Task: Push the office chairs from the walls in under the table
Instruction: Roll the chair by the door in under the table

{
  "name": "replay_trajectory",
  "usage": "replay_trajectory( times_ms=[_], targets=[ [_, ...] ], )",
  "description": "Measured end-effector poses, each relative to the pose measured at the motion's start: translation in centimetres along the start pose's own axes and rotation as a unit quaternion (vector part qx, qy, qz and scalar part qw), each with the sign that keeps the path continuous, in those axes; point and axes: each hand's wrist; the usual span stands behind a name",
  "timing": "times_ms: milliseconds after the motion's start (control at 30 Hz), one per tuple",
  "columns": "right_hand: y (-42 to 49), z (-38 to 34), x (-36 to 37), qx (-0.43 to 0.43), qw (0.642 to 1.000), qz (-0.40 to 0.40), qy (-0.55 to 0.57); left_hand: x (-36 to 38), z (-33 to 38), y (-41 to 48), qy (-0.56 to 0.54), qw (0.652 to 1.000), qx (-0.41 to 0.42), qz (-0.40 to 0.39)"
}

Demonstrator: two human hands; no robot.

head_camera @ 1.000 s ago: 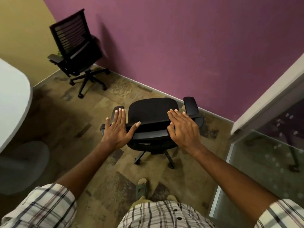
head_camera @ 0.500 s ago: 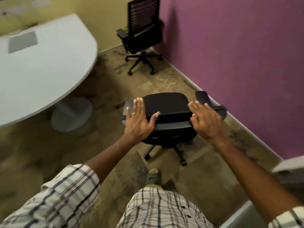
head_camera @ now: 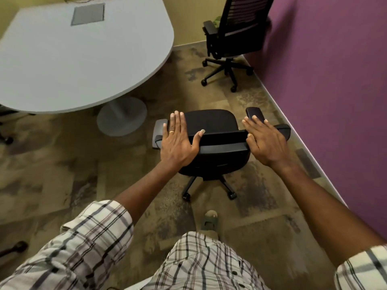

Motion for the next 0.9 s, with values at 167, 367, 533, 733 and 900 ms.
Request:
replay_trajectory(
  times_ms=[167,367,533,733,900],
  targets=[
    [4.0,-0.1,1.4,-0.045,0.999,-0.022,-0.006,0.1,-2.3,2.1,0.01,0.999,-0.032,0.007],
    [11.0,0.8,2.8,-0.09,0.995,-0.052,-0.01,0.0,-5.3,5.9,0.029,0.996,-0.081,0.016],
    [18.7,1.3,3.5,-0.105,0.992,-0.07,-0.013,-0.4,-7.5,10.2,0.031,0.991,-0.131,0.019],
    [26.4,0.8,3.6,-0.123,0.991,-0.048,-0.003,-2.1,-8.9,15.8,0.024,0.988,-0.154,0.025],
    [33.4,-0.2,5.1,-0.155,0.986,-0.056,0.007,-2.9,-11.5,20.2,0.03,0.981,-0.19,0.026]
  ],
)
Point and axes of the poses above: each hand's wrist, its own y-axis towards the middle knuckle, its own x-axis out of the palm, z = x × y
